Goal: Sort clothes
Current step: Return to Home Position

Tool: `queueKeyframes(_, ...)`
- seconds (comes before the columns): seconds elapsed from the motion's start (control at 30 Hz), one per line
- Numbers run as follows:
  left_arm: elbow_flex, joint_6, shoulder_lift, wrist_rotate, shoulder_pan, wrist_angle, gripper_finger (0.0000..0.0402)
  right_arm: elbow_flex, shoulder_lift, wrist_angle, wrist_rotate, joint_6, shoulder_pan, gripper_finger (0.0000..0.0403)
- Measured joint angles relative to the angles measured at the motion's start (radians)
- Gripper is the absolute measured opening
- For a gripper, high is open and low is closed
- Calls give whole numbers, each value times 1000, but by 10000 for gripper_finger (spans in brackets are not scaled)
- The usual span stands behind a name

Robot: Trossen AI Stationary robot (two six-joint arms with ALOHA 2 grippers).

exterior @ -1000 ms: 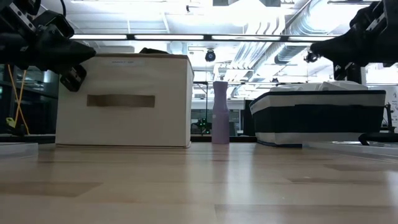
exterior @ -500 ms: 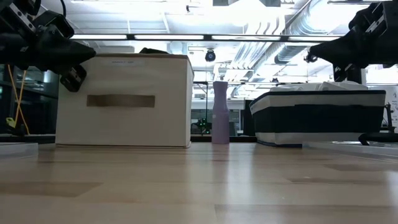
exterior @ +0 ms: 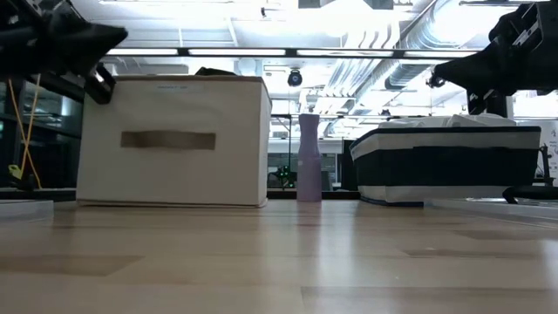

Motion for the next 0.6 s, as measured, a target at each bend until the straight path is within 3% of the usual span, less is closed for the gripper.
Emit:
queueKeyframes(0.13, 1, 1, 5, -1, 9, 67, 0, 0, 0, -4, 1, 0, 0, 0)
queueKeyframes(0.6, 3, 4, 11, -1, 9, 57, 0, 0, 8, -30, 0, 0, 0, 0)
